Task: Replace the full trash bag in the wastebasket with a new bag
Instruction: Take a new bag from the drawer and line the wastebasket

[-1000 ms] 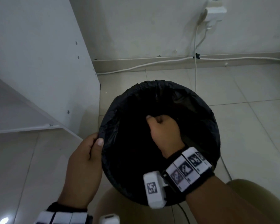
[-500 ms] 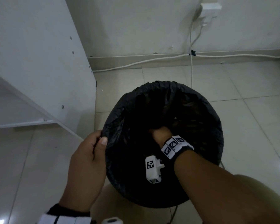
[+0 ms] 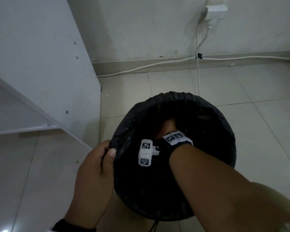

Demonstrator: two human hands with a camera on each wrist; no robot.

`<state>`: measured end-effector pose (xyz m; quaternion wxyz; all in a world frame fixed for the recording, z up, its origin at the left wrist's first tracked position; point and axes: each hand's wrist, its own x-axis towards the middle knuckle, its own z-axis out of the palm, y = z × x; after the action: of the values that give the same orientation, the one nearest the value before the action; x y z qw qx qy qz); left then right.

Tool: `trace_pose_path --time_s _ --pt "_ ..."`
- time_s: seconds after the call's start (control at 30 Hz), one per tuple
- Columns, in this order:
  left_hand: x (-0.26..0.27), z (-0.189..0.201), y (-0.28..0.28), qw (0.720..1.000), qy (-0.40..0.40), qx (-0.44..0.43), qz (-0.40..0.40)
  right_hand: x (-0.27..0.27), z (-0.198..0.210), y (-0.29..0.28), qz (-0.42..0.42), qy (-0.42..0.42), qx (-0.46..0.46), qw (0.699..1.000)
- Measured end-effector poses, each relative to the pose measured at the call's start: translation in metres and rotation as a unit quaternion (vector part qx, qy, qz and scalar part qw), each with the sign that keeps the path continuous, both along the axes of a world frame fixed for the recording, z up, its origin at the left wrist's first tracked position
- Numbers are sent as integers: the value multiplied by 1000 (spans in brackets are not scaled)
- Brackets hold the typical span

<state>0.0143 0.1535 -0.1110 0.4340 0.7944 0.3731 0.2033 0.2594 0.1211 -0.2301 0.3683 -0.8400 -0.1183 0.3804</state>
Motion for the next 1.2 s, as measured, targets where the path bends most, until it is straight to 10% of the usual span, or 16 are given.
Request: trace_pose_path --time_s 0.17,0.27,0.4,0.57,0.73,0.9,1.03,1.2 --pt "11 -3 19 1000 -1 -2 30 -21 64 -33 -201 172 207 942" --pt "18 -6 35 999 -8 -3 42 -32 115 -83 -34 -166 156 973" --pt "23 -10 46 998 -22 -17 47 -18 156 -131 -18 -479 41 876" --pt "24 -6 50 999 -20 5 46 22 128 -142 20 -297 -46 953" --pt "21 7 59 997 38 49 51 9 115 -141 6 -308 69 949" --pt "53 22 15 950 119 282 67 -4 101 -141 4 -318 101 943" --pt "116 -14 -25 978 150 81 -118 -7 101 -142 13 -322 107 941" --pt "166 -94 -9 966 218 -20 -137 -8 102 -145 8 -305 112 946"
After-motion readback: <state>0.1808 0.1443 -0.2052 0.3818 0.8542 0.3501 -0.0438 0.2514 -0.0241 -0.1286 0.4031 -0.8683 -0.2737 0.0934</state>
